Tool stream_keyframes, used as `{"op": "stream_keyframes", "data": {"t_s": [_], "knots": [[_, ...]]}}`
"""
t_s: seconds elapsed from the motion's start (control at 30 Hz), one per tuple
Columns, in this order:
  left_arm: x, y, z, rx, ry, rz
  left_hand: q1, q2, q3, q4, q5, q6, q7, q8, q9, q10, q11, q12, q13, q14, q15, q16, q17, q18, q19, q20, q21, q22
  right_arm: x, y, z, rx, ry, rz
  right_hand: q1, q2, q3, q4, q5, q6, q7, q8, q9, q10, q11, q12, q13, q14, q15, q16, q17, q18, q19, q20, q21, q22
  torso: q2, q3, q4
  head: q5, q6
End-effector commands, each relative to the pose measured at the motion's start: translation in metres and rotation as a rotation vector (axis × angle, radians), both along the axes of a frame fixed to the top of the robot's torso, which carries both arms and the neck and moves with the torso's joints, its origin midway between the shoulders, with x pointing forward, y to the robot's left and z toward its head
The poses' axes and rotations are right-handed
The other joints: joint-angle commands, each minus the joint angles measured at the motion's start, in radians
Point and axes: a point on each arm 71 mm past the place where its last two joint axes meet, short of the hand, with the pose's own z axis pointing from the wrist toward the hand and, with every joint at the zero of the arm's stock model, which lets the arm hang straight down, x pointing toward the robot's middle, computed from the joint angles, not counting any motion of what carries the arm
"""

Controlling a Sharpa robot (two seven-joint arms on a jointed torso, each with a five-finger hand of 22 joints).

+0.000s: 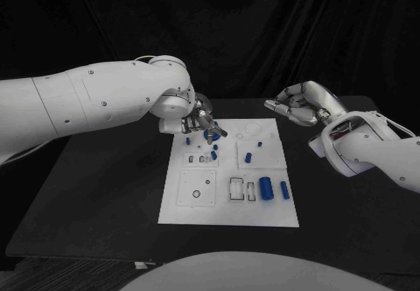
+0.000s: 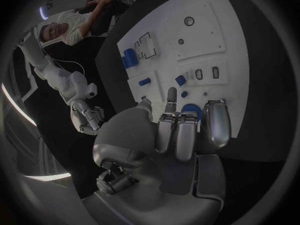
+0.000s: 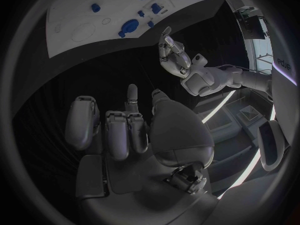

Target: Assemble the parts on the task board

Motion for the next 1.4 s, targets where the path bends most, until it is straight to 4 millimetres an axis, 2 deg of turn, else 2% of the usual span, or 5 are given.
{"op": "stream_keyframes", "data": {"t_s": [0.03, 0.27, 0.53, 0.8, 1.4], "knots": [[0.002, 0.004, -0.002, 0.066, 0.002, 0.033, 0.021, -0.004, -0.031, -0.007, 0.012, 0.020, -0.002, -0.015, -0.011, 0.108, 0.006, 0.022, 0.265, 0.118, 0.002, -0.009, 0.276, -0.047, 0.020, 0.005, -0.010, 0.014, -0.001, -0.001, -0.001, -0.019, -0.002, -0.011, 0.015, 0.004, -0.024, 0.000, 0.024, -0.011, -0.003, 0.019, 0.017, 0.104, -0.005, 0.017, 0.271, 0.108, -0.002, 0.025, 0.268, -0.005, -0.005, 0.002, -0.017, 0.180, -0.005, 0.0000, 0.0007, -0.002, 0.000], [0.005, 0.006, -0.007, 0.097, 0.007, 0.041, 0.009, -0.005, -0.026, 0.004, 0.049, 0.081, -0.016, -0.030, -0.013, 0.108, -0.005, 0.022, 0.265, 0.118, -0.007, -0.009, 0.276, -0.048, 0.029, -0.001, -0.011, 0.020, -0.003, -0.004, -0.001, -0.028, -0.009, -0.016, 0.016, 0.003, -0.024, 0.000, 0.029, -0.011, -0.002, 0.019, 0.017, 0.104, -0.005, 0.017, 0.271, 0.108, -0.002, 0.025, 0.268, -0.005, -0.005, 0.002, -0.017, 0.180, -0.010, 0.0059, -0.0071, 0.020, 0.000], [0.006, 0.004, -0.015, 0.109, 0.015, 0.043, 0.010, -0.008, -0.020, 0.002, 0.066, 0.093, -0.020, -0.039, -0.009, 0.108, -0.010, 0.022, 0.265, 0.118, -0.012, -0.009, 0.276, -0.048, 0.030, -0.006, -0.014, 0.020, -0.003, -0.002, -0.001, -0.033, -0.008, -0.013, 0.019, 0.002, -0.025, 0.000, 0.036, -0.011, -0.002, 0.019, 0.017, 0.104, -0.005, 0.017, 0.271, 0.108, -0.002, 0.025, 0.268, -0.005, -0.004, 0.002, -0.015, 0.181, -0.010, 0.0085, -0.0133, 0.025, 0.000], [0.006, -0.002, -0.026, 0.103, 0.024, 0.040, 0.004, -0.004, -0.013, 0.005, 0.061, 0.086, -0.015, -0.071, -0.012, 0.108, -0.006, 0.022, 0.265, 0.118, -0.010, -0.009, 0.276, -0.049, 0.035, -0.007, -0.014, 0.026, -0.003, -0.003, -0.001, -0.034, -0.007, -0.017, 0.018, 0.003, -0.025, 0.002, 0.036, -0.010, -0.002, 0.020, 0.017, 0.104, -0.005, 0.017, 0.271, 0.108, -0.002, 0.025, 0.268, -0.005, -0.004, 0.002, -0.015, 0.181, -0.019, 0.0046, -0.0065, 0.011, 0.000], [0.007, -0.002, -0.045, 0.152, 0.018, 0.009, 0.015, -0.004, 0.013, -0.008, 0.117, 0.129, -0.026, -0.090, 0.000, 0.108, -0.016, 0.022, 0.265, 0.118, -0.017, -0.009, 0.276, -0.056, 0.059, -0.012, 0.000, 0.054, -0.003, -0.002, -0.002, -0.039, 0.007, -0.018, 0.016, 0.003, -0.026, 0.003, 0.037, -0.010, -0.002, 0.020, 0.017, 0.104, -0.005, 0.017, 0.271, 0.108, -0.002, 0.025, 0.268, -0.005, -0.005, 0.002, -0.018, 0.180, -0.023, 0.0045, -0.0098, 0.006, 0.000]]}}
